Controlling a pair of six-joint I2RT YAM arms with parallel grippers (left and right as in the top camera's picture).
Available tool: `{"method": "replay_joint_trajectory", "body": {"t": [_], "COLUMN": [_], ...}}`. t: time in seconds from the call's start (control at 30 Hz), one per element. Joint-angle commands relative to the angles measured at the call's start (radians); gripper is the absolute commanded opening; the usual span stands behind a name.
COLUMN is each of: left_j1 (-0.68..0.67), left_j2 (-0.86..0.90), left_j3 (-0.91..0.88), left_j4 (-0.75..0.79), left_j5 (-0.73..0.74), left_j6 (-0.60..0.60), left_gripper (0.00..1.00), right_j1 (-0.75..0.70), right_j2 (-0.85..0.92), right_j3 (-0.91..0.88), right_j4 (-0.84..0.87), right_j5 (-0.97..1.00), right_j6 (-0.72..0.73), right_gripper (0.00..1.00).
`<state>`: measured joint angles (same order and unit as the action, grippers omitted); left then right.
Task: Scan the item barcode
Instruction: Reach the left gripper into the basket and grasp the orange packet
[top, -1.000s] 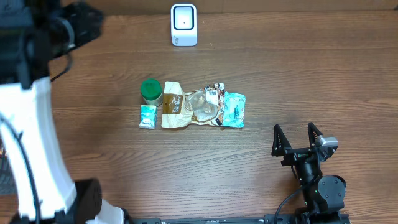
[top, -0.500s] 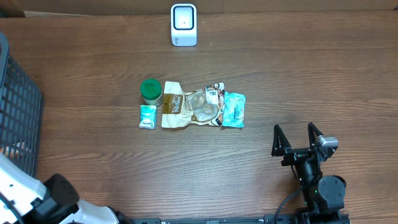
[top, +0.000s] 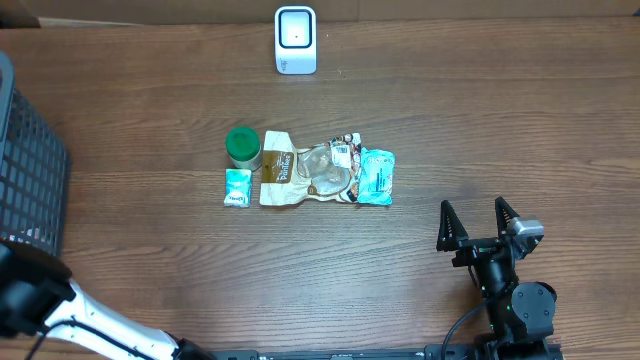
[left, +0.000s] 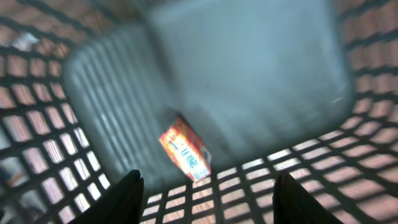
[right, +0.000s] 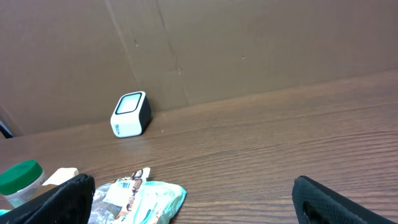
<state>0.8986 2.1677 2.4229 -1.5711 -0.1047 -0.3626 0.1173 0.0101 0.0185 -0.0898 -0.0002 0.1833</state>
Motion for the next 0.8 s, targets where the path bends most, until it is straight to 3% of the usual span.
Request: {"method": "replay_joint_trajectory", "body": {"t": [0.0, 0.4, 0.77], "left_j1": [0.000, 0.002, 0.004], "left_j2": [0.086, 0.168, 0.168], "left_j3": [0.000, -0.026, -0.243], "left_j4": [-0.042, -0.094, 0.018], "left_j5": [-0.020, -0.092, -0.064], "left_j6": [0.006, -0.039, -0.079], "left_gripper": [0.45, 0.47, 0.49], "right_j1": [-0.006, -0.006, -0.006], "right_j2": [-0.007, -0.007, -0.007], "right_j3": [-0.010, -0.010, -0.010], "right_j4": [0.006, 0.006, 0.006], "right_j5": [-0.002, -0.002, -0.002], "right_j6": [-0.002, -0.002, -0.001], "right_gripper": [1.00, 1.00, 1.00]}}
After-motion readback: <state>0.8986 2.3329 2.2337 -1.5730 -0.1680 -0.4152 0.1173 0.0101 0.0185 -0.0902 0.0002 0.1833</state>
